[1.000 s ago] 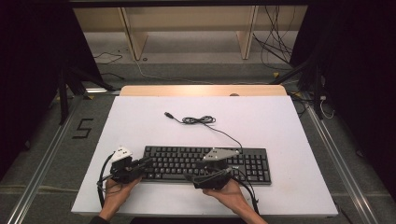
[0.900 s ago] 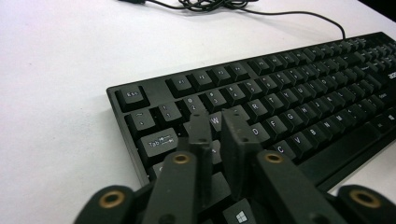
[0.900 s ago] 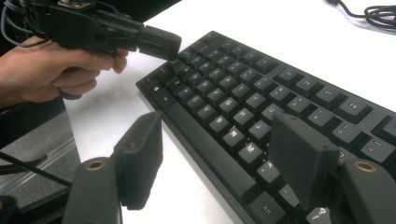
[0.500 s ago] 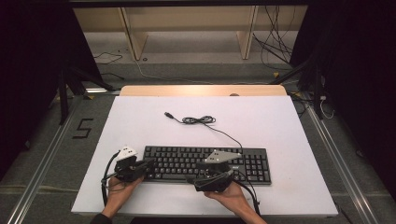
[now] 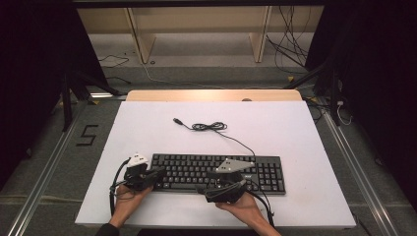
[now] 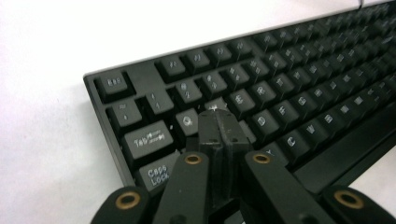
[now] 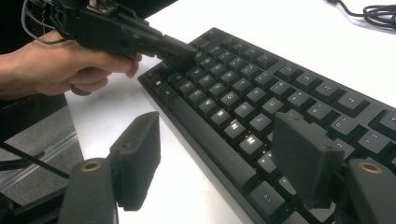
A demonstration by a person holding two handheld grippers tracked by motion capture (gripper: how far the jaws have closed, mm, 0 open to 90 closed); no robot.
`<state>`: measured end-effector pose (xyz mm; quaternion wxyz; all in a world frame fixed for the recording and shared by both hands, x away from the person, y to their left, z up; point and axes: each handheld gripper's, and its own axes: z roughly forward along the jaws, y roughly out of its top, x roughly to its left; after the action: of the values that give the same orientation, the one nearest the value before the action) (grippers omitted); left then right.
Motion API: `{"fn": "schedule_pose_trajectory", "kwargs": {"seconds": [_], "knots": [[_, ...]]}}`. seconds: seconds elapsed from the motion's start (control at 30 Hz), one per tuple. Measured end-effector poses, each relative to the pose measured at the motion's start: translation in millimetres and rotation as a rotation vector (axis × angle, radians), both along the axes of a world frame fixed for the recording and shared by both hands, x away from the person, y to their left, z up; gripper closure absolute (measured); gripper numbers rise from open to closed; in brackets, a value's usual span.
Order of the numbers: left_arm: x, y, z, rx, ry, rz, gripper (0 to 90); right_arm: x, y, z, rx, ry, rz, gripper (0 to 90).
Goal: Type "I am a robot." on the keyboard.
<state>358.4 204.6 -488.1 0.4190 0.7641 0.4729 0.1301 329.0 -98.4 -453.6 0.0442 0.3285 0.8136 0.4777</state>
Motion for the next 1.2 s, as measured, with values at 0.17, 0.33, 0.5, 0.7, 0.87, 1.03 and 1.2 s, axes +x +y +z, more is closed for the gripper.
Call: {"fn": "schedule_pose_trajectory", "kwargs": {"seconds": [0.17,0.33,0.5,0.7,0.87,1.03,1.2], "knots": [[0.6,1.3,-0.2,-0.007,0.011,-0.005,89.2,0.1,0.2,-0.2,-0.003,-0.002,-0.001,34.2],[0.5,1.8,-0.3,-0.014,0.010,-0.005,89.1,0.0,0.5,0.0,-0.004,-0.006,-0.002,34.1],[-1.1,2.8,2.3,-0.017,-0.004,-0.001,88.7,0.4,0.8,-0.1,-0.005,-0.008,-0.002,34.1],[-5.7,7.3,9.4,-0.055,-0.034,0.009,78.2,1.2,0.7,-0.1,-0.004,-0.011,-0.001,34.2],[-11.6,11.3,14.9,-0.096,-0.055,0.003,64.3,2.7,1.3,-1.2,-0.006,-0.012,-0.001,34.4],[-17.4,11.4,18.5,-0.118,-0.073,-0.008,50.6,3.7,4.6,-4.0,-0.012,-0.011,0.006,36.9],[-22.3,8.7,20.5,-0.135,-0.095,-0.022,44.6,5.8,7.4,-6.9,-0.018,-0.006,0.011,46.9]]}}
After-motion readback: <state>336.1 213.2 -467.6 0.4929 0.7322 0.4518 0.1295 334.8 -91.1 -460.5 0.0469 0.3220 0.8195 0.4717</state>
